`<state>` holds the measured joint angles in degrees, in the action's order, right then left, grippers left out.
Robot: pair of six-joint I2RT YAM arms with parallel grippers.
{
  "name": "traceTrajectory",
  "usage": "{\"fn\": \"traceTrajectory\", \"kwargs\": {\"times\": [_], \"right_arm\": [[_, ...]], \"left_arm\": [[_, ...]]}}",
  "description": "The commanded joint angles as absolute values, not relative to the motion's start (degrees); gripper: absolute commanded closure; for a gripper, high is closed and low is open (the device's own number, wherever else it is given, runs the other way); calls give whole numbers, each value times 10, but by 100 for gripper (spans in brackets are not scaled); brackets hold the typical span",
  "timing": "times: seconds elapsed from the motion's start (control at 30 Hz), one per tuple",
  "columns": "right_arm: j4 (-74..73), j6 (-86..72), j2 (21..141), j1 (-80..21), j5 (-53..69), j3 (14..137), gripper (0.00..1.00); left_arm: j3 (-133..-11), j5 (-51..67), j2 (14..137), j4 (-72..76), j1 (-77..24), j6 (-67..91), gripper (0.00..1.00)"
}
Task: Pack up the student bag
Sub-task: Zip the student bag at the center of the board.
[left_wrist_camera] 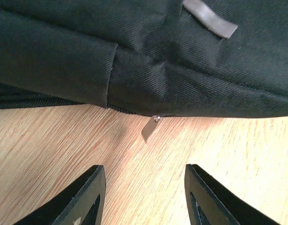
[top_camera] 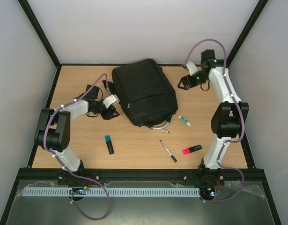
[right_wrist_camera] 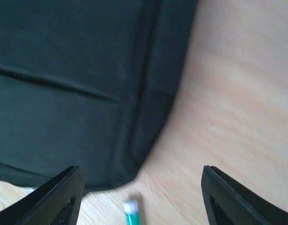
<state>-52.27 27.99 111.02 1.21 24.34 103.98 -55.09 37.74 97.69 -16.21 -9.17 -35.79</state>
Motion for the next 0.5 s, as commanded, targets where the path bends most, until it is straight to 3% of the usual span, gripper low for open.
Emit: {"fn": "traceTrajectory", "kwargs": {"times": [0.0, 0.27, 0.47], "right_arm": [[-530, 271, 1098, -65, 279, 1101, 31], [-494, 213, 1198, -154, 308, 1227, 44], [-478, 183, 1253, -192, 352, 1249, 50]], "left_arm": [[-545, 416, 980, -157, -97, -377, 52], [-524, 418, 985, -98, -110, -360, 54], [-517, 392, 1003, -62, -122, -343, 54]]}}
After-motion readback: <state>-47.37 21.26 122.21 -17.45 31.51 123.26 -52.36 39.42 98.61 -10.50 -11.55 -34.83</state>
